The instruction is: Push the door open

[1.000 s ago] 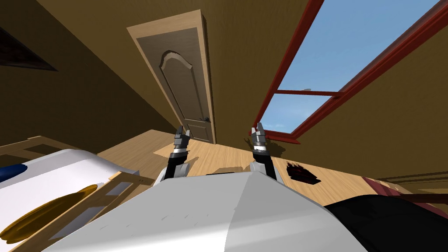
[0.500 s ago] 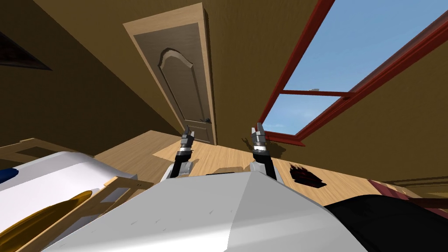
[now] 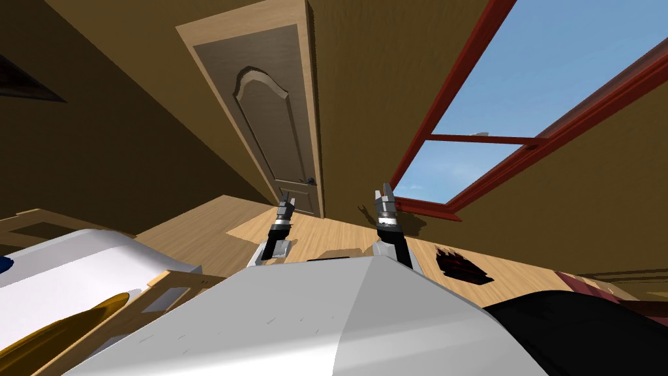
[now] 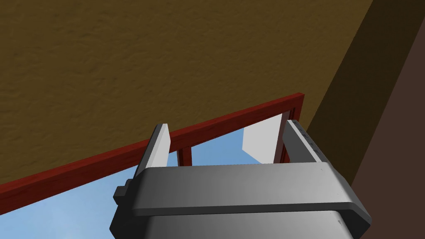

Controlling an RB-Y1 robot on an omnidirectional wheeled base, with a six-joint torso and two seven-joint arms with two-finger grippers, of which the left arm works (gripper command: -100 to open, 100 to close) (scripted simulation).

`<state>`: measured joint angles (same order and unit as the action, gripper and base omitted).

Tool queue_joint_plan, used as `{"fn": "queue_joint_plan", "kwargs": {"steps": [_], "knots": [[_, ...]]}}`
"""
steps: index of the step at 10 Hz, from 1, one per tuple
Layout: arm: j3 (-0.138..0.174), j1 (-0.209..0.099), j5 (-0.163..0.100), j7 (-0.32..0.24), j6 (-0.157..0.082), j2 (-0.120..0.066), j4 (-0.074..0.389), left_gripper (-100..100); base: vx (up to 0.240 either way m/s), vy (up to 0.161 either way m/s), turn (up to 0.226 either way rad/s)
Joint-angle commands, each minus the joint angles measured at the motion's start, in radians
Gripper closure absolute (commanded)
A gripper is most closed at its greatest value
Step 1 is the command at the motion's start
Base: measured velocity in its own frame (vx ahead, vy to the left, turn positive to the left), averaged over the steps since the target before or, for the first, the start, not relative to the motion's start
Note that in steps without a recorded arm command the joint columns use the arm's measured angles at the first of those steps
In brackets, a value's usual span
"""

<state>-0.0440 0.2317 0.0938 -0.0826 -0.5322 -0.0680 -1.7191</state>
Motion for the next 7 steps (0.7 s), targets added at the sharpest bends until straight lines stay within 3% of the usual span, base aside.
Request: {"fn": "queue_joint_plan", "kwargs": {"steps": [1,2,5,6,7], "knots": [[-0.008,-0.029,-0.002,-0.001,-0.009,-0.003,0.050,-100,0.072,0.043,-0.005],[-0.008,-0.029,-0.002,-0.001,-0.009,-0.003,0.061,-100,0.054,0.037,-0.003],[-0.023,-0.085,-0.006,-0.005,-0.023,-0.013,0.161,-100,0.079,0.060,-0.004],[-0.023,-0.085,-0.006,-0.005,-0.023,-0.013,0.174,-100,0.066,0.040,-0.004],[-0.028,-0.104,-0.007,-0.007,-0.028,-0.016,0.213,-100,0.058,0.041,0.003]]}}
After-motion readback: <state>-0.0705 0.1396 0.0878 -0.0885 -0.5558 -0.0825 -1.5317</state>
